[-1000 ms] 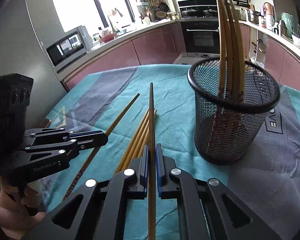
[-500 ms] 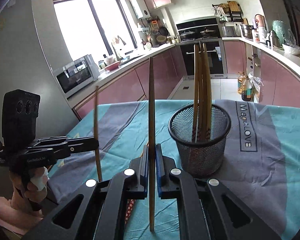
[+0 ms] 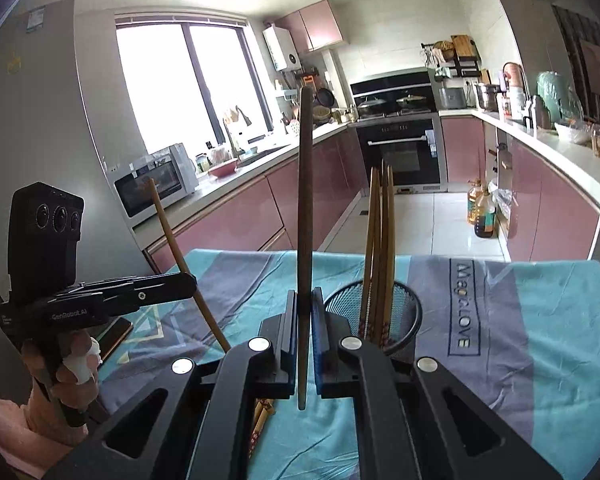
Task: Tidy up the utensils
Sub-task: 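Lift the chopstick upright with the left tool while the right tool carries its chopstick over the mesh cup, then lower the chopstick into the mesh cup and open the left tool while the right tool releases its chopstick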
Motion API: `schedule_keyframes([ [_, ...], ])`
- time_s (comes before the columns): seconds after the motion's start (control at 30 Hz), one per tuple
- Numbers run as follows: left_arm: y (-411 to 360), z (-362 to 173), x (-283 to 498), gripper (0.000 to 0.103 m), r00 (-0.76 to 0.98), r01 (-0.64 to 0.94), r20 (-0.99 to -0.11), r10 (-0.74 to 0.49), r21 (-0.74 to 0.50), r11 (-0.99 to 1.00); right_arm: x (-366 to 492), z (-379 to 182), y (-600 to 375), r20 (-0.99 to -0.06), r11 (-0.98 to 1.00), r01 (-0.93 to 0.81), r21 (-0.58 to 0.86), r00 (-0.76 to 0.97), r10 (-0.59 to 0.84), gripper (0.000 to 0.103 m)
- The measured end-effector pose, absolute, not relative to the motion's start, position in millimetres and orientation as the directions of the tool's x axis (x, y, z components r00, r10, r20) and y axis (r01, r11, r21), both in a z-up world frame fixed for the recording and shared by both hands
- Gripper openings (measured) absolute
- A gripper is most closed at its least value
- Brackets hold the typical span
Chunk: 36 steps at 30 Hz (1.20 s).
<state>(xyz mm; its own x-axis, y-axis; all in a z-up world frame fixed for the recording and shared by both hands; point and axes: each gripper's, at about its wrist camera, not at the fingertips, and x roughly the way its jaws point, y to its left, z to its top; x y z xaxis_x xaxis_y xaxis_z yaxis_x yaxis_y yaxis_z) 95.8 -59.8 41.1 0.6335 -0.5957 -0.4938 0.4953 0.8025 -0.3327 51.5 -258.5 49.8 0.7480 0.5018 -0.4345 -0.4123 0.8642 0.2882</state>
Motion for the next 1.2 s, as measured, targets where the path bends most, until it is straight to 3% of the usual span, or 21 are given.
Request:
schedule_keyframes([
  [0.77, -108, 111, 126, 0.008, 0.694, 0.554, -0.394, -0.603, -0.243, 0.796, 82, 103, -286, -0.33, 0.899, -0.383, 0.212, 0.838, 0.435, 0.006],
  [1.2, -146, 66, 142, 0.007, 0.631, 0.554, -0.573, -0.523, -0.139, 0.821, 109, 60, -276, -0.474, 0.919, -0.343, 0.194, 0.788, 0.394, 0.006],
])
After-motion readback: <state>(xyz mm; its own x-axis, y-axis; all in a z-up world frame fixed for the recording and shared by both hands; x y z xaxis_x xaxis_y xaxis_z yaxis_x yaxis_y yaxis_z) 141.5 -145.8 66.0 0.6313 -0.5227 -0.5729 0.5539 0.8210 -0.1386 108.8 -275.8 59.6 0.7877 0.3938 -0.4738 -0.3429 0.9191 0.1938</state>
